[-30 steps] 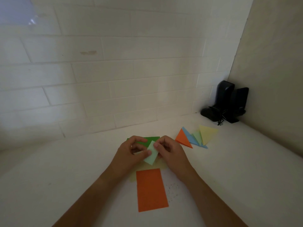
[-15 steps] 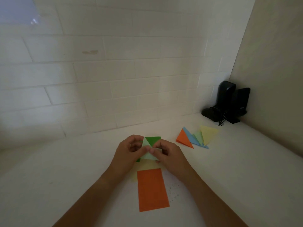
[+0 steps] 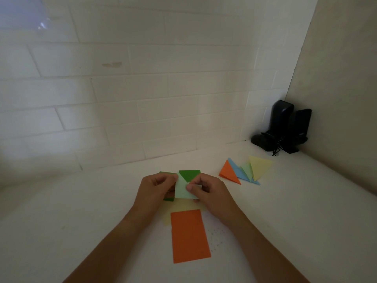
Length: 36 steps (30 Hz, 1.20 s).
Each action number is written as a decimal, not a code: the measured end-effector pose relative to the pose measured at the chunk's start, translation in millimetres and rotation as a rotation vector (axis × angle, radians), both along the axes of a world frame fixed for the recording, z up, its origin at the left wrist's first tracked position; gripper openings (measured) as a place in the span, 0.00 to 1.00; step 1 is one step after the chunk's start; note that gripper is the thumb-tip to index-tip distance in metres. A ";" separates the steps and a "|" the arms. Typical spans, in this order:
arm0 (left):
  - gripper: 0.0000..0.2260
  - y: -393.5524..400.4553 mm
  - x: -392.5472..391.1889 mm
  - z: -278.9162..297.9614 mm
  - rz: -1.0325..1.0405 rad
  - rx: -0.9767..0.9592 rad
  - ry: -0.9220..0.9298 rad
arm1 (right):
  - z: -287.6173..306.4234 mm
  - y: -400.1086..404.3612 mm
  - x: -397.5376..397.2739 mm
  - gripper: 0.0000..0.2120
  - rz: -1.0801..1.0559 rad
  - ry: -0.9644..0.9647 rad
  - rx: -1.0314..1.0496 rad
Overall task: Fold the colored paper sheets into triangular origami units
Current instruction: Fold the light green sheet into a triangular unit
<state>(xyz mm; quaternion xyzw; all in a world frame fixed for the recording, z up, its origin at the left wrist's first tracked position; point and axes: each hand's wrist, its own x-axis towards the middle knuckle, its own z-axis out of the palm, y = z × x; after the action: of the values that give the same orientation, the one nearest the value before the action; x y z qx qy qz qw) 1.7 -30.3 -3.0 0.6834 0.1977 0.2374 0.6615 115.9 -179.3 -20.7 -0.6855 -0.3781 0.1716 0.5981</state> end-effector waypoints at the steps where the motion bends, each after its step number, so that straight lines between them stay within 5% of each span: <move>1: 0.09 0.6 -0.1 -0.4 0.004 -0.001 -0.003 | -0.1 0.2 0.3 0.06 -0.002 0.002 0.002; 36: 0.01 -0.6 -1.6 -3.3 -0.106 0.354 0.074 | 1.0 -2.0 2.1 0.06 -0.151 -0.083 -0.021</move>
<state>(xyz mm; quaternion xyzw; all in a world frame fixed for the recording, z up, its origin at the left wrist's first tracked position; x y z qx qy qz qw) 0.1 -30.9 -6.3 0.8069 0.1408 0.2082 0.5345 118.0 -181.4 -19.7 -0.7249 -0.3480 0.1013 0.5858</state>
